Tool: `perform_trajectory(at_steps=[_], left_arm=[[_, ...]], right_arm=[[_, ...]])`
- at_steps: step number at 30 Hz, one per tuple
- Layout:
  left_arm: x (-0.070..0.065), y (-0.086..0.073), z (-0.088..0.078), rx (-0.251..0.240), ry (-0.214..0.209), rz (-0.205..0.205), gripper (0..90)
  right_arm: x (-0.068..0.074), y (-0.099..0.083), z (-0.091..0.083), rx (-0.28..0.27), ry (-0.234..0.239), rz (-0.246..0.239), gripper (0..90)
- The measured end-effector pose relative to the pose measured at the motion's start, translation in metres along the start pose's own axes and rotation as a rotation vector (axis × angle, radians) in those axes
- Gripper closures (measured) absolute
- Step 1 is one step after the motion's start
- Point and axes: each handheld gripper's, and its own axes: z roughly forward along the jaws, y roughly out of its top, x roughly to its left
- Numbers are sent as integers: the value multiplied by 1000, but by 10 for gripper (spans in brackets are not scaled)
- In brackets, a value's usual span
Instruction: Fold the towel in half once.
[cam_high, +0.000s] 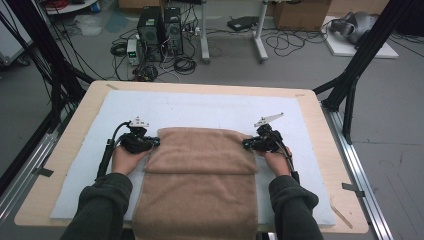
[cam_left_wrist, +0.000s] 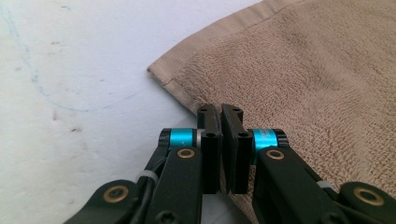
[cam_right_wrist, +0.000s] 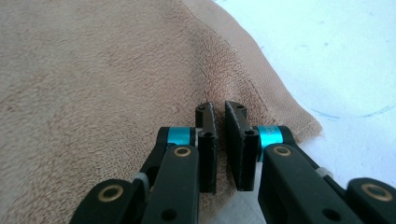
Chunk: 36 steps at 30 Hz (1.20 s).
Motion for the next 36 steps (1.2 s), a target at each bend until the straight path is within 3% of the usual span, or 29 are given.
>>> perform_trajectory(at_steps=[5, 10, 14, 18, 22, 25, 28, 30, 33, 35, 36], left_arm=[[-3, 4, -15, -52, -31, 6, 862], [-4, 7, -34, -100, -59, -9, 862], [-10, 6, -54, -109, -84, 23, 862], [-25, 0, -81, -142, -108, 73, 862], [-46, -16, -105, -172, -142, 122, 862], [-59, -38, -116, -149, -164, 140, 863], [-69, -65, -120, -96, -201, 125, 863], [-74, -80, -122, -65, -235, 113, 863], [-79, -91, -126, -30, -266, 134, 857], [-79, -89, -130, -40, -263, 143, 807], [-77, -86, -132, -48, -263, 145, 767]], right_arm=[[5, 5, -17, -80, 27, -6, 838], [14, 15, -33, -120, 53, -29, 838], [31, 19, -53, -154, 83, -79, 838], [54, 14, -74, -174, 99, -145, 838], [84, -5, -93, -203, 138, -202, 838], [103, -26, -95, -177, 176, -218, 838], [119, -49, -92, -147, 231, -198, 838], [127, -61, -89, -124, 250, -210, 833], [133, -68, -89, -105, 269, -207, 759], [130, -66, -95, -146, 282, -184, 708], [127, -64, -98, -159, 266, -190, 696]])
